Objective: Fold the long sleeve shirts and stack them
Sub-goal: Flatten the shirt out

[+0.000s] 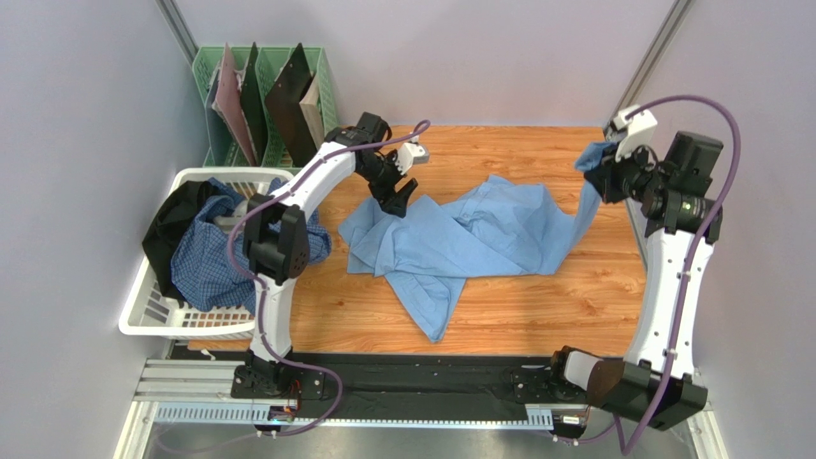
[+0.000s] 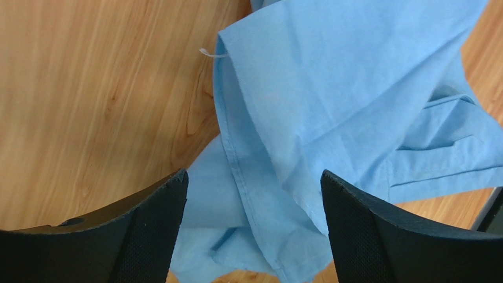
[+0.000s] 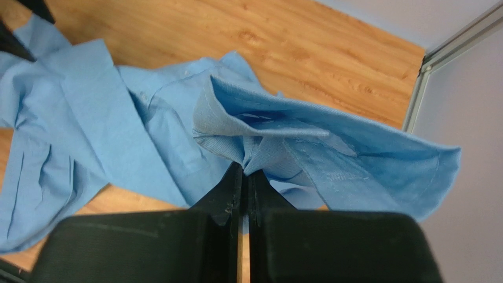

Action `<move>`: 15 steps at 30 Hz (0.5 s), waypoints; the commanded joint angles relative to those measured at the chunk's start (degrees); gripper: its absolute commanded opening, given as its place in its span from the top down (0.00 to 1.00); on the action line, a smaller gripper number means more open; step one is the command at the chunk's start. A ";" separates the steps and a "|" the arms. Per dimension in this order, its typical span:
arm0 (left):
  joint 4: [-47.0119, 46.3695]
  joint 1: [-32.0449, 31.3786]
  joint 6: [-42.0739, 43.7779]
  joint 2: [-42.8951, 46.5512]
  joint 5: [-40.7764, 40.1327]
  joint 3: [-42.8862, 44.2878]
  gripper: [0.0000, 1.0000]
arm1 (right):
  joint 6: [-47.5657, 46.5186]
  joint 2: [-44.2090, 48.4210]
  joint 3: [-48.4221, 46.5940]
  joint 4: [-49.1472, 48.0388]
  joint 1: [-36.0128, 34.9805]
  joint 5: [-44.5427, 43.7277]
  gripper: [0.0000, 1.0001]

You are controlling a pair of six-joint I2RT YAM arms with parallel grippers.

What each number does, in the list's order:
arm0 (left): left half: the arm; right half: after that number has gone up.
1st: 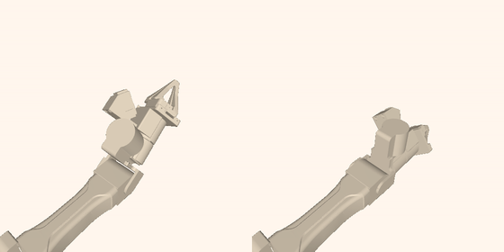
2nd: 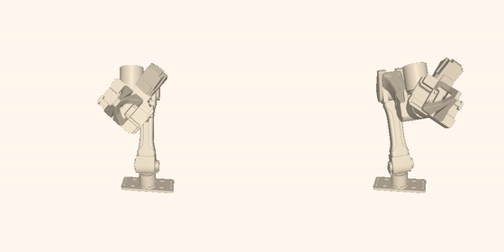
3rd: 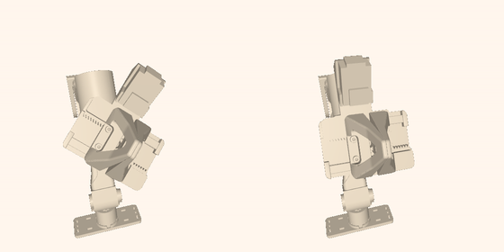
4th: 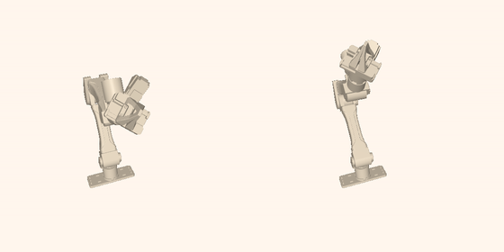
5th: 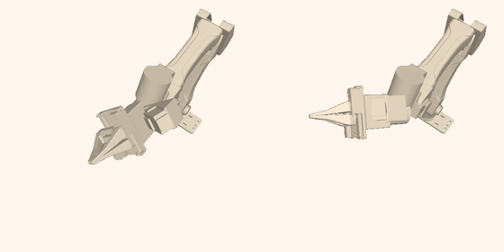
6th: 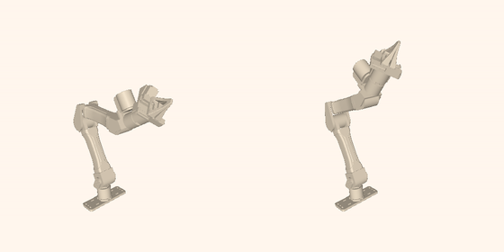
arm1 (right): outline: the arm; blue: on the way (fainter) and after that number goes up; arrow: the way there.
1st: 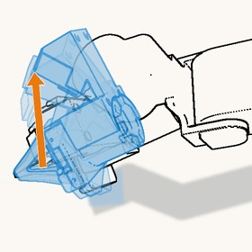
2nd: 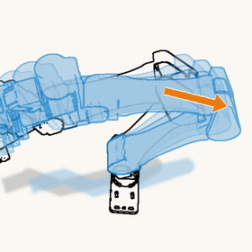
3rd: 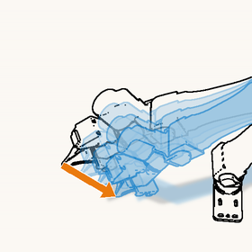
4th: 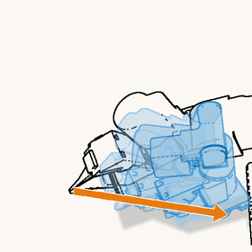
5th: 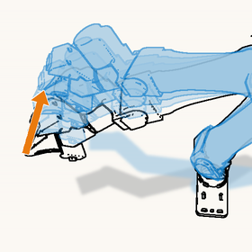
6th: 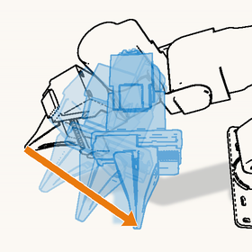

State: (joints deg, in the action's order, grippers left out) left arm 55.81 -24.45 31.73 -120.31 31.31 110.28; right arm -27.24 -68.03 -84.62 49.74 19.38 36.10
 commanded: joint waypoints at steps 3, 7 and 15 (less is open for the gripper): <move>-1.15 -2.71 -2.64 -8.60 -0.90 15.02 0.10 | -7.74 11.59 8.75 7.66 0.40 -1.73 1.00; 0.43 -4.29 -0.97 -13.01 -0.21 20.06 0.12 | -5.72 13.89 9.21 7.31 0.40 -3.66 1.00; 2.11 -5.70 2.38 -12.40 2.18 15.93 0.17 | -0.27 12.84 7.63 2.83 0.40 -7.44 1.00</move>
State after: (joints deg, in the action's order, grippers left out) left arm 56.34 -30.20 31.94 -133.23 31.46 126.93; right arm -30.81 -54.54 -75.42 57.04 19.57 31.00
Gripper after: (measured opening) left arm 0.846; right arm 0.009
